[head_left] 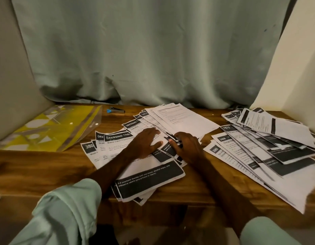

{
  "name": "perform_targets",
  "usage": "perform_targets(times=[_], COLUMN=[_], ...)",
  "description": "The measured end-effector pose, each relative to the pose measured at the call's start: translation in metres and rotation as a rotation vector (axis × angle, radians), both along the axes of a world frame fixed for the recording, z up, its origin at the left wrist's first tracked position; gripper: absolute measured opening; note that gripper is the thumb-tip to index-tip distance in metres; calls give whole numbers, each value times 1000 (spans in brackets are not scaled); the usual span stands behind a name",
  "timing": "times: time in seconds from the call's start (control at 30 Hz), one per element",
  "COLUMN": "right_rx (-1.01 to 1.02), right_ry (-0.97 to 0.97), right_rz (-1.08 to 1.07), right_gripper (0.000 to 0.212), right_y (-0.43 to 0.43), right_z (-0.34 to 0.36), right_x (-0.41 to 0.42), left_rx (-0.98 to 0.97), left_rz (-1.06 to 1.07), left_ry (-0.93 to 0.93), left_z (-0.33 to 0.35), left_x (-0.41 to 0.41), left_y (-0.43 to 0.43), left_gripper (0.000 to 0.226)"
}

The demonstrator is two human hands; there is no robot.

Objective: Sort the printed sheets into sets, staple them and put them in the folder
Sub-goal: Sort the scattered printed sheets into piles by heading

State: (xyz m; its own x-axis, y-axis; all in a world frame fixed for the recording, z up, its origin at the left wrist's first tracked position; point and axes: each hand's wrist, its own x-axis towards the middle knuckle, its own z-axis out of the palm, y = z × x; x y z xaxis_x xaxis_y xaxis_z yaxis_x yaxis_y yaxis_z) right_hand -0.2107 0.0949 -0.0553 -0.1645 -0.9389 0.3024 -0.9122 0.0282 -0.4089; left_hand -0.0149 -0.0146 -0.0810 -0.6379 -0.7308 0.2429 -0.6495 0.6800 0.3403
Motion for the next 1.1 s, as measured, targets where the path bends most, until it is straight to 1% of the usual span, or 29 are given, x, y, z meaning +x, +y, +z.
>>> perform_targets(times=[0.13, 0.23, 0.4, 0.47, 0.53, 0.63, 0.7, 0.77, 0.8, 0.87, 0.9, 0.97, 1.03, 1.1], right_rx=[23, 28, 20, -5, -75, -143, -142, -95, -69, -49, -29, 45, 115, 161], right_ry=[18, 39, 47, 7, -62, -65, -74, -150, -174, -161, -138, -85, -53, -33], right_rz=[18, 34, 83, 98, 98, 63, -17, -114, -154, -217, -245, -303, -344, -338], right_gripper=[51, 47, 42, 40, 34, 27, 24, 22, 23, 30, 35, 53, 71, 79], right_y=[2, 2, 0, 0, -5, -28, -51, -80, -94, -116, -124, -134, -141, -143], right_z=[2, 4, -3, -5, -3, 5, 14, 17, 16, 11, 8, 0, -9, -16], right_x=[0, 1, -3, -7, -12, -27, -40, -57, -66, -83, -90, -102, -110, -113], left_rx=[-36, -82, -80, -55, -20, 33, 53, 32, 0, -69, -92, -97, -52, -2], left_rz=[-7, -22, -33, -34, -29, -21, -12, 15, 56, 174, 223, 296, 325, 351], left_ry=[15, 52, 58, 75, 80, -19, -95, -125, -106, 14, 90, 196, 229, 200], left_z=[-2, -4, -6, -3, -1, 6, 19, 33, 41, 52, 55, 51, 39, 23], left_x=[-2, -3, -2, -2, -2, -3, -6, -15, -21, -35, -42, -55, -66, -72], left_y=[-1, -3, -6, -3, -2, -7, -16, -36, -46, -62, -67, -70, -69, -70], left_gripper=[59, 58, 60, 61, 62, 61, 51, 34, 28, 32, 35, 32, 27, 29])
